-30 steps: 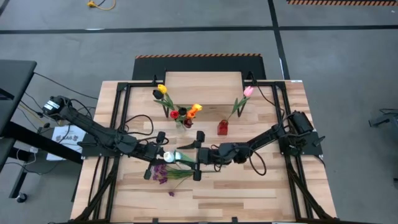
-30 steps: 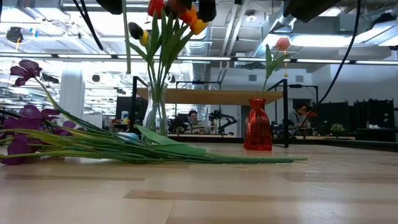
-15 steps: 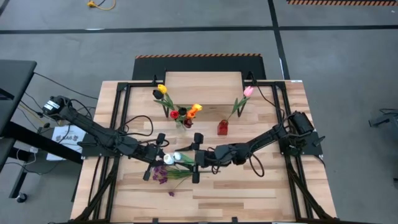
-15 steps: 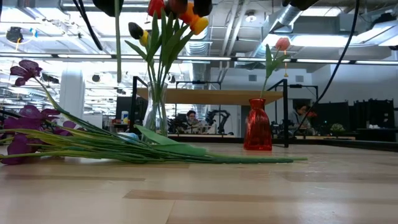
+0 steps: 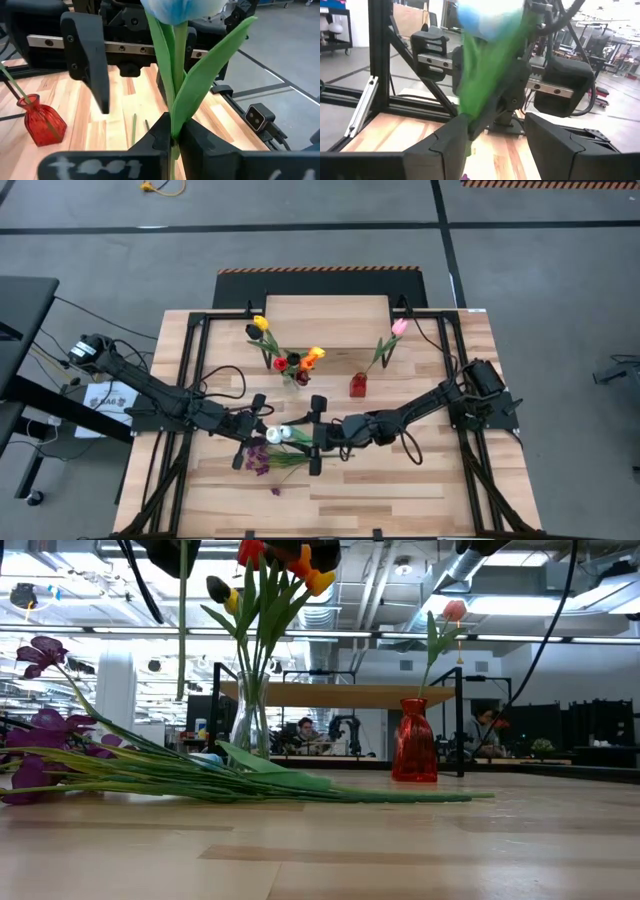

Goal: Pick and place flowers into a vace then onto a shelf
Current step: Put the bottom blue tulip into the red vase

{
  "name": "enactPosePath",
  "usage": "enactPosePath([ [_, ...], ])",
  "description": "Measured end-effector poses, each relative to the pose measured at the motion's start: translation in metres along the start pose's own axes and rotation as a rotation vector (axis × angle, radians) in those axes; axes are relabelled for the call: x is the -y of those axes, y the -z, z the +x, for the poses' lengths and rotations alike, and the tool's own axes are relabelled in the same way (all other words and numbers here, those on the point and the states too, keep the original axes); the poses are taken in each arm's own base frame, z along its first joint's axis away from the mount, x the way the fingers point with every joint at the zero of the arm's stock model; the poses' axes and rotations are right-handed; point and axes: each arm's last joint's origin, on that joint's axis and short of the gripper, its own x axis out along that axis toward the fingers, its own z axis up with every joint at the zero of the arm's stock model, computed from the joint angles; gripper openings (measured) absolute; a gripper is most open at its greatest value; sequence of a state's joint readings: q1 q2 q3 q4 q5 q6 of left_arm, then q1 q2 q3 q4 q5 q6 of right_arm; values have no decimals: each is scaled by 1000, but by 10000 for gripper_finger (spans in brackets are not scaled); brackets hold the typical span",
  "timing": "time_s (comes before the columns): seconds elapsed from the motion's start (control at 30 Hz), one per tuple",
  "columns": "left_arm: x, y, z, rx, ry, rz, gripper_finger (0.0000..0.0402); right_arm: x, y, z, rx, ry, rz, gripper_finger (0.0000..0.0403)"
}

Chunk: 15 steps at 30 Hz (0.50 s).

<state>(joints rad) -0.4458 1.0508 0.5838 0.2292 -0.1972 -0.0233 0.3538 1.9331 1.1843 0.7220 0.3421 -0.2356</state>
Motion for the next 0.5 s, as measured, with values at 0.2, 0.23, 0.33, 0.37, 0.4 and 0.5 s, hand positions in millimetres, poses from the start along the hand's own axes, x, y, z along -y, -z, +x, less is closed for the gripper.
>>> enactPosePath([
  [0.2, -2, -3, 0, 22, -33, -6, 7, -8, 1, -2, -11, -32, -39, 191],
  [0.23, -2, -2, 0, 20, -41, -5, 7, -10, 1, -3, -6, -38, -43, 191],
  [0.33, -1, -2, 0, 18, -36, -5, 7, -12, -5, -2, 9, -34, -61, 189],
  [0.37, -1, -2, 0, 20, -36, -5, 7, -12, -8, -1, 16, -35, -59, 188],
  [0.4, -1, -2, 0, 20, -33, -5, 7, -13, -10, -1, 20, -35, -58, 188],
  [0.5, -1, -3, 0, 22, -30, -6, 7, -12, -13, 0, 27, -33, -55, 187],
])
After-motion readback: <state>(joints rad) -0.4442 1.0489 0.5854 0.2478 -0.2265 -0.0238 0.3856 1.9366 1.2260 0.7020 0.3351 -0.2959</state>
